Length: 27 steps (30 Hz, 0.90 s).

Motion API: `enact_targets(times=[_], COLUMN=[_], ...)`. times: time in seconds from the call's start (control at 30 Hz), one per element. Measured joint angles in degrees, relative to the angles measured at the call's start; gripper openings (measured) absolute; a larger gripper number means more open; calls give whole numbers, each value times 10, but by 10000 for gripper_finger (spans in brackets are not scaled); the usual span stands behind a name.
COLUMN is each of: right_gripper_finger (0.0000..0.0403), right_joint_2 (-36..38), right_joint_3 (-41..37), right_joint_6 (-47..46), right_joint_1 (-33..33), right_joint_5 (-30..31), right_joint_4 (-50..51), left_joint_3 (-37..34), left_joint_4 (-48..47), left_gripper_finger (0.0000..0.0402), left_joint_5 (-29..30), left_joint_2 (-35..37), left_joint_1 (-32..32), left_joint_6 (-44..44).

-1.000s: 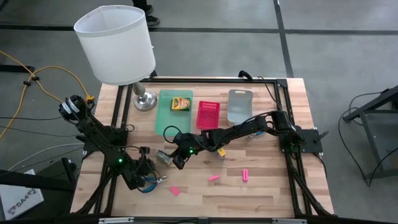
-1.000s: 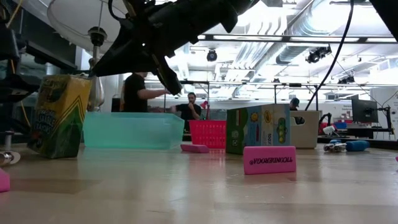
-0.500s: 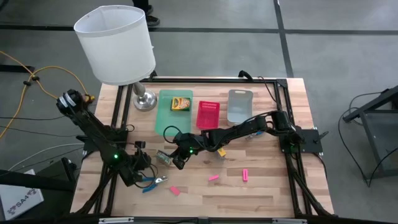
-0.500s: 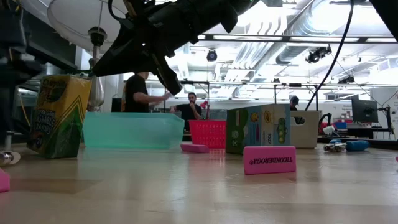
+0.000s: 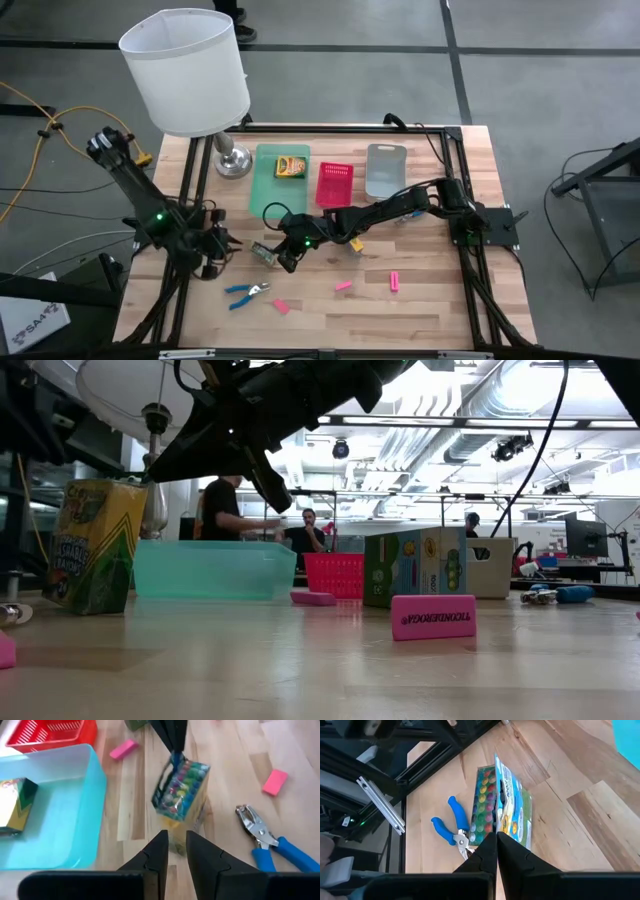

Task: Pick & Place School Supplies
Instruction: Put the yellow crayon box into the green bin

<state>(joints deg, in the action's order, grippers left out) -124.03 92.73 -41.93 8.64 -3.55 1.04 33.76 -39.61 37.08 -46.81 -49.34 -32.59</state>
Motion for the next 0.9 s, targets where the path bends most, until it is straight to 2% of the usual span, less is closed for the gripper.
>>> enact_targets(times=[0.2, 0.67, 0.9], right_gripper_finger=[3, 3, 3], right_joint_2=[0, 0, 0], right_joint_3=[0, 0, 0], right_joint_6=[0, 2, 2], right_joint_1=[0, 0, 0], right_joint_5=[-10, -11, -11], right_joint_4=[0, 0, 0], left_joint_3=[0, 0, 0], left_joint_4=[-1, 14, 33], left_gripper_finger=[96, 217, 238], left_joint_5=[-15, -29, -55], left_joint_2=[13, -7, -7], left_joint_1=[10, 16, 50], left_joint_6=[37, 74, 88])
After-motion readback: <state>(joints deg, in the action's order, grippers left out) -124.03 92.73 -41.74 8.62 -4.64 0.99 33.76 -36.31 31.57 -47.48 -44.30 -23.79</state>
